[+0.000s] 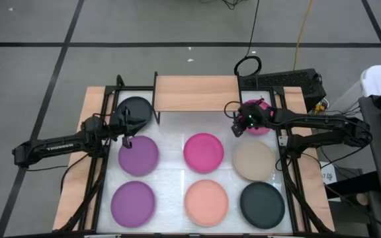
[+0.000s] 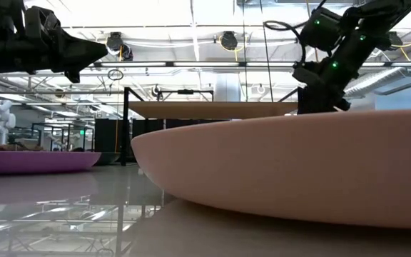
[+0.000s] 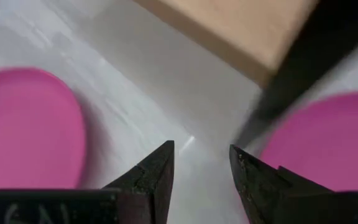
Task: Place and stack plates onto a shelf
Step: Put the top pink plate on the shelf
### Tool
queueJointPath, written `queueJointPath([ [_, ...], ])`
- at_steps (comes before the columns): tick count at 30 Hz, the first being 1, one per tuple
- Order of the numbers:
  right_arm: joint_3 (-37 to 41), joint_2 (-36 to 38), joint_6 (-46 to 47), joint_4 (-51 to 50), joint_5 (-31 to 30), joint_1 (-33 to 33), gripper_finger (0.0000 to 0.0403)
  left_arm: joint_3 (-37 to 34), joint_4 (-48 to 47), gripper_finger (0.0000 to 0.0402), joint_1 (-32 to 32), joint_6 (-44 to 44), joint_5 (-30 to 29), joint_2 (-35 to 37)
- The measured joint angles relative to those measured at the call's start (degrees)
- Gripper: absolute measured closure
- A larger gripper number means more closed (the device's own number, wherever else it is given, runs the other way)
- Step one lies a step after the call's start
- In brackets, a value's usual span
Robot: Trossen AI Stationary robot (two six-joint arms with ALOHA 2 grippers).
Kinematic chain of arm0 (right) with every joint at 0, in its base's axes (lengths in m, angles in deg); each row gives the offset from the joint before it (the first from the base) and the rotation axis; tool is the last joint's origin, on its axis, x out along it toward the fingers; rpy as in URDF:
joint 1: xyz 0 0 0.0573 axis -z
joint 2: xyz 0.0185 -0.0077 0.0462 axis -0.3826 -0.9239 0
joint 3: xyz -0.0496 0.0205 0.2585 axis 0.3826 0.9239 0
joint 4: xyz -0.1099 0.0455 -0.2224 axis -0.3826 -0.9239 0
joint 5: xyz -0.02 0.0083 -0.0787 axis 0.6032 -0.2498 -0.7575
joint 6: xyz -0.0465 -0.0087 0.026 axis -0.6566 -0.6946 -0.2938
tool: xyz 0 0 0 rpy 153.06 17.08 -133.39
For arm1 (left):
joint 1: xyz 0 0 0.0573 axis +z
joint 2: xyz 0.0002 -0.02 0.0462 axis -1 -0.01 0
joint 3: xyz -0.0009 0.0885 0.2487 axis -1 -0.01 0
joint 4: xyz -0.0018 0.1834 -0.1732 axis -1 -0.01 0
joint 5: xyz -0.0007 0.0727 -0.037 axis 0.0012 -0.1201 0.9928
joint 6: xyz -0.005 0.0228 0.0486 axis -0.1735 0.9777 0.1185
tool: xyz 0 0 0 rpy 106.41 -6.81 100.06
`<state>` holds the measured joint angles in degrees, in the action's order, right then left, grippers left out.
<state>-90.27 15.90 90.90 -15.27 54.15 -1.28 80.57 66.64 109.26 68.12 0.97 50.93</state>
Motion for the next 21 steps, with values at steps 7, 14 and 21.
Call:
queueJointPath([
  [7, 0.02, 0.0, 2.08, -10.23, -3.01, 0.06, 0.0264, 0.0, 0.0, 0.0325, 0.0, 0.0, 0.02, 0.02],
  [14, 4.21, 0.0, 4.64, -7.03, -5.68, 0.1, 0.0264, 0.01, 0.0, 0.0325, 0.0, 0.0, 0.0, 0.0],
  [21, 8.73, -0.02, 4.73, -4.2, -5.69, 0.1, 0.0264, 0.0, 0.01, 0.0325, 0.0, 0.0, 0.01, 0.0],
])
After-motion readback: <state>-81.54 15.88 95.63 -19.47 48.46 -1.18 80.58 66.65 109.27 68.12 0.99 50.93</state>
